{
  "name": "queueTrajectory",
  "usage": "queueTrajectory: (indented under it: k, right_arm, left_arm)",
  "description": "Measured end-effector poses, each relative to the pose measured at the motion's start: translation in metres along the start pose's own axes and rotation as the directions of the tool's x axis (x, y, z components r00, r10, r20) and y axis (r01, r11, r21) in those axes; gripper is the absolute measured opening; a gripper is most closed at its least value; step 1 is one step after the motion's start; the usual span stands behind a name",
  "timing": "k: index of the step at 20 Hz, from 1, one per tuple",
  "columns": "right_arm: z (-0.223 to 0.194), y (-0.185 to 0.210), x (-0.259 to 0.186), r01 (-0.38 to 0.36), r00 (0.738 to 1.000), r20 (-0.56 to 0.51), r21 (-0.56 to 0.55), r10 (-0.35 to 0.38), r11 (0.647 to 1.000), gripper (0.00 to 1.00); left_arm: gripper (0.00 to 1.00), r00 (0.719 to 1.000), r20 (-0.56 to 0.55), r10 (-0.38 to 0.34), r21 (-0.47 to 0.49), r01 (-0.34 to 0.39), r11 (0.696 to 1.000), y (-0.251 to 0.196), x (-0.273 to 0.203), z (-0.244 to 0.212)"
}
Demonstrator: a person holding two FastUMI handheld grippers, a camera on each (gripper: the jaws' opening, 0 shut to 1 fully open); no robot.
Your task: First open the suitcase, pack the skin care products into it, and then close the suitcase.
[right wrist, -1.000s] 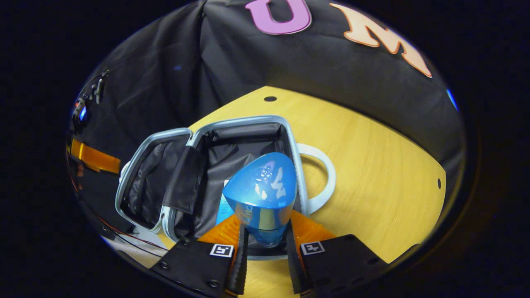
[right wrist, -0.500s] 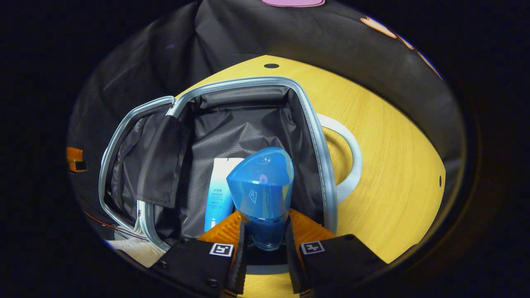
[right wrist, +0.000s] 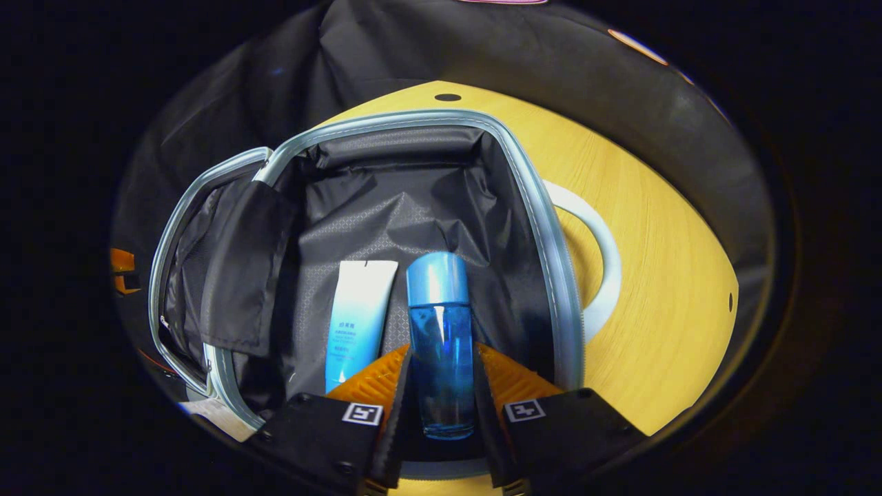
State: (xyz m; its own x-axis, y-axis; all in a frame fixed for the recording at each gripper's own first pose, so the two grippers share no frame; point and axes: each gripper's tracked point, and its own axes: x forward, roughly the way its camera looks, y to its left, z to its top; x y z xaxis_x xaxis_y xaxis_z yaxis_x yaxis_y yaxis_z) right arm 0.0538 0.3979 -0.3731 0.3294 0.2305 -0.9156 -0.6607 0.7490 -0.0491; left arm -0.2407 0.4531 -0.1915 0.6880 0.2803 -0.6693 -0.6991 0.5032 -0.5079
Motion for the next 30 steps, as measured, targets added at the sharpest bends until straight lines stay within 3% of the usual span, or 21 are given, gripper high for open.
queueTrajectory:
  k: [3, 4, 7, 11, 15, 16, 20, 24, 25, 26, 30]
  right_arm:
    - [0.01, 0.001, -0.01, -0.021, 0.999, 0.039, 0.038, 0.02, 0.999, 0.7]
    - [0.015, 0.001, -0.016, -0.033, 0.997, 0.067, 0.043, 0.03, 0.999, 0.72]
    - [0.048, 0.007, -0.04, -0.085, 0.969, 0.238, 0.066, 0.067, 0.994, 1.0]
    - [0.077, -0.006, -0.088, -0.106, 0.914, 0.403, 0.138, 0.042, 0.985, 1.0]
    - [0.08, -0.038, -0.129, -0.079, 0.877, 0.479, 0.216, -0.035, 0.973, 1.0]
    - [0.078, -0.047, -0.136, -0.06, 0.872, 0.486, 0.231, -0.062, 0.971, 1.0]
    - [0.067, -0.084, -0.167, -0.008, 0.847, 0.508, 0.309, -0.158, 0.951, 0.96]
    - [0.047, -0.112, -0.184, 0.029, 0.841, 0.495, 0.364, -0.22, 0.931, 0.99]
    - [0.041, -0.118, -0.187, 0.045, 0.841, 0.488, 0.369, -0.235, 0.928, 0.95]
    - [0.036, -0.122, -0.189, 0.058, 0.84, 0.483, 0.374, -0.248, 0.926, 0.99]
    - [0.02, -0.125, -0.189, 0.071, 0.847, 0.462, 0.393, -0.264, 0.917, 0.99]
  left_arm:
    - [0.97, 1.0, -0.022, -0.01, -0.022, 0.009, 1.0, 0.007, 0.015, -0.005]
    - [0.97, 0.999, -0.032, -0.012, -0.034, 0.01, 0.999, 0.009, 0.02, -0.006]
    - [0.96, 0.998, -0.054, -0.03, -0.074, 0.026, 0.997, 0.012, 0.029, -0.007]
    - [0.95, 0.997, -0.069, -0.036, -0.091, 0.03, 0.995, 0.017, 0.041, -0.004]
    - [0.93, 0.993, -0.088, -0.08, -0.118, 0.069, 0.991, 0.009, 0.055, -0.003]
    - [0.8, 0.989, -0.099, -0.108, -0.133, 0.095, 0.987, 0.005, 0.059, -0.004]
    - [0.61, 0.974, -0.134, -0.181, -0.184, 0.155, 0.971, -0.008, 0.076, -0.012]
    - [0.02, 0.981, -0.134, -0.142, -0.165, 0.119, 0.979, 0.004, 0.081, -0.014]
    - [0.08, 0.98, -0.125, -0.152, -0.178, 0.129, 0.976, 0.003, 0.082, -0.01]
    - [0.07, 0.978, -0.12, -0.168, -0.183, 0.145, 0.972, 0.0, 0.079, -0.011]
    - [0.02, 0.965, -0.097, -0.244, -0.199, 0.221, 0.955, -0.01, 0.076, -0.009]
